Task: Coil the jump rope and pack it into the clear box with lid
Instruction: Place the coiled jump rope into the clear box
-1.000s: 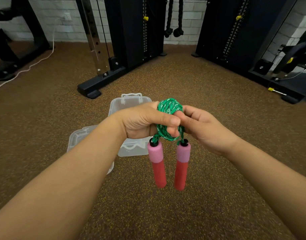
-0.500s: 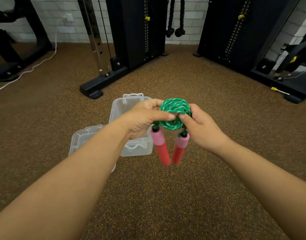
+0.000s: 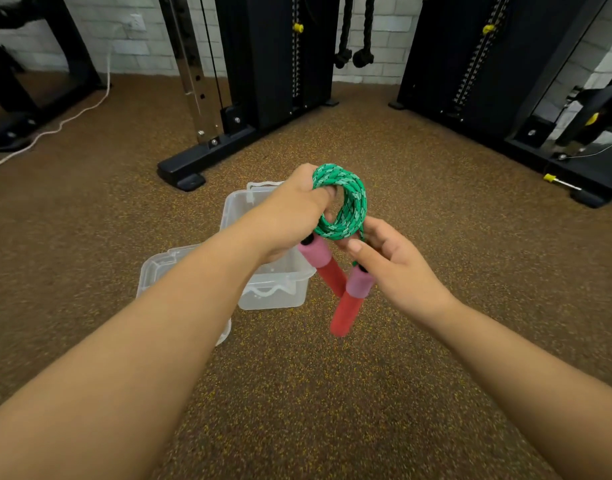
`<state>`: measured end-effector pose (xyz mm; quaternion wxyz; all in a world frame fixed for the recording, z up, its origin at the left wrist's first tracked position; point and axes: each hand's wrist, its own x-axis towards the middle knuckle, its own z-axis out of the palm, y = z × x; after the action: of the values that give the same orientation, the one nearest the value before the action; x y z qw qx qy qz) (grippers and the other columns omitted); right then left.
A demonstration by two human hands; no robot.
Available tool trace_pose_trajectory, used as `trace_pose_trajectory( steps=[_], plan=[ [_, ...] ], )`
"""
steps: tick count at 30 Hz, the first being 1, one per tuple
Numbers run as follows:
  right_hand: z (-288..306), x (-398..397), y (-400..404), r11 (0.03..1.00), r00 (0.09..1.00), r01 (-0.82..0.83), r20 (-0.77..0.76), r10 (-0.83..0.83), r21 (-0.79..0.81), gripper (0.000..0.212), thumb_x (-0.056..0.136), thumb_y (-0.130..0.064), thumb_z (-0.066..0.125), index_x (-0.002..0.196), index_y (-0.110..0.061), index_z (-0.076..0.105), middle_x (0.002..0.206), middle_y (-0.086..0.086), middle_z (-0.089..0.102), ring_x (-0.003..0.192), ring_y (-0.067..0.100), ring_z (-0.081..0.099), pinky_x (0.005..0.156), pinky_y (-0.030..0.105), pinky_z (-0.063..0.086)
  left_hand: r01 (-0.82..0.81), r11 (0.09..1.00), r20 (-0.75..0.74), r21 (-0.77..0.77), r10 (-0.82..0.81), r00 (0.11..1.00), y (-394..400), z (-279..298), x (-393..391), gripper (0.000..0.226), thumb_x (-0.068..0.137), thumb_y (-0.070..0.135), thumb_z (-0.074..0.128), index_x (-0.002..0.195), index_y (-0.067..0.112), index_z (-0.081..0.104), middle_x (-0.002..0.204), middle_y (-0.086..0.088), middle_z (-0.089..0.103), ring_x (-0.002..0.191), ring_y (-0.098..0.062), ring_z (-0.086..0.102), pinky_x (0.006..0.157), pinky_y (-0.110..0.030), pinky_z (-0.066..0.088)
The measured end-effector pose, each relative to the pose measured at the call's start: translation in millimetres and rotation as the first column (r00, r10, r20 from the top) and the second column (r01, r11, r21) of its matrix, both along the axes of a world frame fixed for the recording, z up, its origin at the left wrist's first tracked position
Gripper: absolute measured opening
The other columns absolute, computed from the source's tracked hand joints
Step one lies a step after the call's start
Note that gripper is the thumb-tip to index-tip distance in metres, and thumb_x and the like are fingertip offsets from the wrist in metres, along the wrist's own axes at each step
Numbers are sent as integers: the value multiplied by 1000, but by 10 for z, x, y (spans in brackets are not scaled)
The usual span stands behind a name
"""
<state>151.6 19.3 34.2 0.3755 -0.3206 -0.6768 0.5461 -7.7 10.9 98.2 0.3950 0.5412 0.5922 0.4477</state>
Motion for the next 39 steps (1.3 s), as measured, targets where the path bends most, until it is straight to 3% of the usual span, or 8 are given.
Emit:
trace_pose_trajectory(
  steps=[9,16,21,25,29,32,35,39],
  plan=[
    [-122,-103,16,982,986,131,-80,-143,-135,23,97,-7,48,95,-20,67,87,5,66,84,15,57,80,32,47,-53,998,39,24,53,998,23,13,-105,11,96,16,43,86,20,45,74,-4,51,71,-14,49,72,-31,41],
    [-206,-332,-16,992,998,9,-59,-16,-123,29,98,-8,44,123,-10,60,112,5,69,102,5,62,89,17,48,-57,996,-29,74,59,998,9,25,-257,9,94,18,44,99,13,50,65,3,55,71,-15,51,82,-41,44],
    [-355,-499,62,983,997,-20,-82,5,-181,33,102,-17,35,127,-18,56,122,-3,65,115,7,58,101,23,44,-37,997,-131,75,47,990,-62,32,-489,13,95,21,42,105,20,51,73,2,56,79,-17,52,88,-44,45],
    [-567,-639,93,983,999,25,40,-18,-183,45,102,-17,23,105,-43,60,115,-18,61,115,4,55,101,24,40,-8,998,-138,64,16,990,-139,20,-695,15,96,17,41,107,21,50,73,2,57,79,-14,53,91,-42,45],
    [-756,-709,184,970,894,-35,442,-78,241,39,88,-4,37,109,-25,62,101,-10,57,99,14,53,82,25,38,72,996,-104,48,-66,992,-230,-7,-873,16,95,16,42,107,20,50,83,-5,57,80,-13,55,97,-47,44],
    [-907,-759,321,891,746,-224,658,-104,395,28,78,1,43,94,-20,54,94,4,56,98,30,51,97,40,38,115,993,-47,40,-113,993,-302,2,-972,15,96,13,42,107,18,50,85,-7,53,76,-11,52,89,-40,45],
    [-1013,-785,376,815,559,-403,818,-140,415,31,88,-13,51,119,-13,55,117,7,59,119,28,46,115,41,16,134,990,27,37,-135,991,-367,24,-1041,21,88,19,44,108,14,50,86,-11,52,74,-12,51,85,-36,42],
    [-1020,-787,382,787,549,-416,816,-182,455,26,91,-11,51,115,-13,60,105,8,64,108,28,54,117,39,12,133,990,67,33,-135,989,-428,50,-1075,25,84,19,45,108,12,49,82,-9,51,70,-9,51,80,-31,42]
  ],
)
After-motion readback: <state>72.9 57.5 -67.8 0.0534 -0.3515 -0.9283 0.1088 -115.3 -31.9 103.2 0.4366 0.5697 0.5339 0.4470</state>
